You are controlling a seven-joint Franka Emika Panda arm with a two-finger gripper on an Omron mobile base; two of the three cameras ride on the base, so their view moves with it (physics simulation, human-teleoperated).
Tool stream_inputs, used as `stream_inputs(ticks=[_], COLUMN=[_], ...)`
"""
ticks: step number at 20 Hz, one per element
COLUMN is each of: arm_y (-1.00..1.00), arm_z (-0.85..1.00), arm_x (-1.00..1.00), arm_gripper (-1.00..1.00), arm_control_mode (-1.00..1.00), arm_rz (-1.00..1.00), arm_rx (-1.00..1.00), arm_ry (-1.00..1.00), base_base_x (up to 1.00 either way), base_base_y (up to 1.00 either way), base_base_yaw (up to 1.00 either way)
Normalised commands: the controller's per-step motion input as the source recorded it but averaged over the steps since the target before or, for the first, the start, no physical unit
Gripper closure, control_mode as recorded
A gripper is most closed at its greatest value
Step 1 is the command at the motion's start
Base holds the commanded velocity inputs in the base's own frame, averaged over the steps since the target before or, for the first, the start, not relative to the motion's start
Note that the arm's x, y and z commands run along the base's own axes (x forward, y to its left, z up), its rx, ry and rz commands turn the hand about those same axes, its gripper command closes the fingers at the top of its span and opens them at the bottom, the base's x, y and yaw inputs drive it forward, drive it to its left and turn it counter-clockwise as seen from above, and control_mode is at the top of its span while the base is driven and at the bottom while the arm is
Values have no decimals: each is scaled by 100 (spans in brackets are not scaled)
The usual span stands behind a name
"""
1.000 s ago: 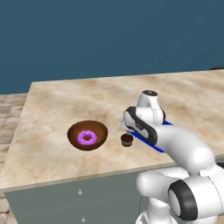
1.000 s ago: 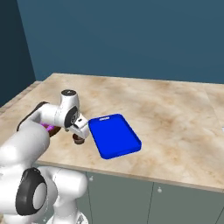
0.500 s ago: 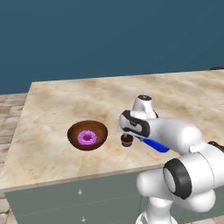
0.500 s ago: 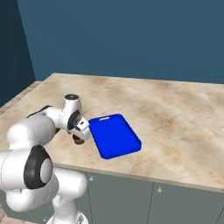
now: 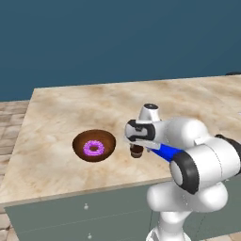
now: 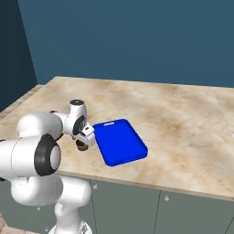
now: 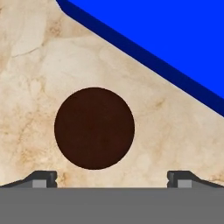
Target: Place the bowl with donut and the cupcake onto the tray.
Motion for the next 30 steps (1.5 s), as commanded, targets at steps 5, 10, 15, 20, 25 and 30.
stream_inputs(ticks=[5,10,15,20,25,30], arm_y=[1,3,5,11,3,0], arm_z=[-17,-24,-27,-24,-23,8], arm_x=[26,25,20,16,1,-25], arm_gripper=[-100,-100,-100,100,100,100], arm_control_mode=[-100,-100,-100,-100,-100,-100], arm_rz=[0,0,0,0,0,0], arm_rx=[0,0,0,0,-1,-5], arm_ry=[0,1,2,1,0,-11], base_base_x=[0,0,0,0,0,0], base_base_y=[0,0,0,0,0,0], base_base_yaw=[0,0,0,0,0,0])
